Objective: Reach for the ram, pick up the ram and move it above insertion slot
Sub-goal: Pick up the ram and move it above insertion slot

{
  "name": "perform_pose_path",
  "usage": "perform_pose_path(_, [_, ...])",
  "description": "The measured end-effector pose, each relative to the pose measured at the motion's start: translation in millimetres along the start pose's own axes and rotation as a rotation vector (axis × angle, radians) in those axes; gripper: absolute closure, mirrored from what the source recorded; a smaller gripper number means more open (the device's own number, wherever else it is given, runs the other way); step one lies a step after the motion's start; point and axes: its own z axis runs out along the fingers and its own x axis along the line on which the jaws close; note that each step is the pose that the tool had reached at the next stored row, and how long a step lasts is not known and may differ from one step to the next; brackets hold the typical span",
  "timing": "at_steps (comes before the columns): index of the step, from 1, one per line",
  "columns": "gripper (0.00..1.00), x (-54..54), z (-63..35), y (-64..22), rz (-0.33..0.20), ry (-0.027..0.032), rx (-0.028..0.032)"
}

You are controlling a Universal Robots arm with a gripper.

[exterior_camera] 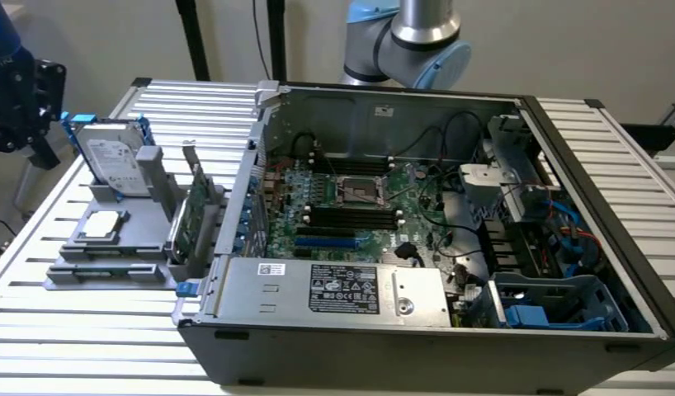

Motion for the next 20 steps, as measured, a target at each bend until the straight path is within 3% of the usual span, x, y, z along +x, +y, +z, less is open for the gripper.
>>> perform_pose_path(17, [0.89,0.0,2.2,-0.1,-0.309,0.0048,0.0166])
perform_pose_path(20, [0.89,0.2,2.3,0.0,-0.329,0.0053,0.0171])
